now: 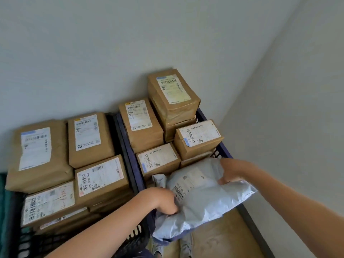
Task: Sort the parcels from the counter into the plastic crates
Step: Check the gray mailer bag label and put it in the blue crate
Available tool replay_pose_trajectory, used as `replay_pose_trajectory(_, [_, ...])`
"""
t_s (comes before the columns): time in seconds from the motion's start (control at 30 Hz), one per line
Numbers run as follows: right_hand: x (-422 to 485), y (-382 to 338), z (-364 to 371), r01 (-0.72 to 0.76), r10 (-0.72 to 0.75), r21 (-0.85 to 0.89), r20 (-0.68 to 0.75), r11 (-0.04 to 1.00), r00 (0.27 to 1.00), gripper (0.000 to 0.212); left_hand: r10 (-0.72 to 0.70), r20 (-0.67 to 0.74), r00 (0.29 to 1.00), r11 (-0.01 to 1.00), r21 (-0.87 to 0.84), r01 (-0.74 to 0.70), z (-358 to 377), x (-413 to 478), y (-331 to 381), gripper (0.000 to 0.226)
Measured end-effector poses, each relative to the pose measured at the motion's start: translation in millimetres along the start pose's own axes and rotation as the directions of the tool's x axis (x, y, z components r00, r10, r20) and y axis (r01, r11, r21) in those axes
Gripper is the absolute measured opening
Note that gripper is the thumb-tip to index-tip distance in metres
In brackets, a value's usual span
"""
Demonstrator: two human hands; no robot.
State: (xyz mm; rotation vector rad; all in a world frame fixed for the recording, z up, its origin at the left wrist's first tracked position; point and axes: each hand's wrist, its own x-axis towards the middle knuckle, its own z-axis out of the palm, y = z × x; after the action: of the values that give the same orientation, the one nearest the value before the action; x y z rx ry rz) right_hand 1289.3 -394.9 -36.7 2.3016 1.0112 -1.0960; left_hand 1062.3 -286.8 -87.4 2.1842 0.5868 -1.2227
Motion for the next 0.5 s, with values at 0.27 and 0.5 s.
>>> replay_pose_trajectory(0.27, [60.5,-23.5,63.5,0.115,-0.119,-0.033,-0.172,0.993,0.978,0.037,-0.237,-0.058,0.97,0.971,0.008,0.238,22.8,38.9,27.8,0.04])
replay_pose_trajectory(0.5, [49.2,-47.1,44.6,0.13,-0.204,-0.446,-0.122,0.885,0.971,0.061,-0.304,-0.211,0.929,0.929,0.15,0.338,24.6,55.3,40.6,0.045])
